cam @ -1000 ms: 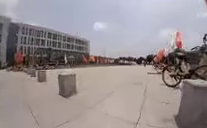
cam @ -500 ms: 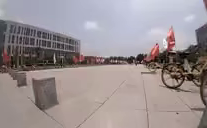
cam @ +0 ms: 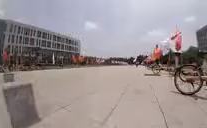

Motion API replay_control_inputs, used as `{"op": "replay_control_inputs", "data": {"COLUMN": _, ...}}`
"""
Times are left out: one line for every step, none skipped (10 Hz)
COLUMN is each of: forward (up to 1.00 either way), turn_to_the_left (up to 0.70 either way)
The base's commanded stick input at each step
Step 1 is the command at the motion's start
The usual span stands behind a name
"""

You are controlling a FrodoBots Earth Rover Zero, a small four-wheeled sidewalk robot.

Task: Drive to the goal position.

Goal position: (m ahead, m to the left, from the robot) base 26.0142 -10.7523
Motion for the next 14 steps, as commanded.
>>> {"op": "replay_control_inputs", "data": {"forward": 1.00, "turn_to_the_left": -0.39}}
{"op": "replay_control_inputs", "data": {"forward": 1.00, "turn_to_the_left": -0.39}}
{"op": "replay_control_inputs", "data": {"forward": 1.00, "turn_to_the_left": -0.39}}
{"op": "replay_control_inputs", "data": {"forward": 1.00, "turn_to_the_left": -0.39}}
{"op": "replay_control_inputs", "data": {"forward": 1.00, "turn_to_the_left": -0.39}}
{"op": "replay_control_inputs", "data": {"forward": 1.00, "turn_to_the_left": -0.39}}
{"op": "replay_control_inputs", "data": {"forward": 1.00, "turn_to_the_left": -0.16}}
{"op": "replay_control_inputs", "data": {"forward": 1.00, "turn_to_the_left": 0.00}}
{"op": "replay_control_inputs", "data": {"forward": 1.00, "turn_to_the_left": 0.00}}
{"op": "replay_control_inputs", "data": {"forward": 1.00, "turn_to_the_left": 0.00}}
{"op": "replay_control_inputs", "data": {"forward": 1.00, "turn_to_the_left": 0.00}}
{"op": "replay_control_inputs", "data": {"forward": 1.00, "turn_to_the_left": 0.00}}
{"op": "replay_control_inputs", "data": {"forward": 1.00, "turn_to_the_left": 0.00}}
{"op": "replay_control_inputs", "data": {"forward": 1.00, "turn_to_the_left": 0.00}}
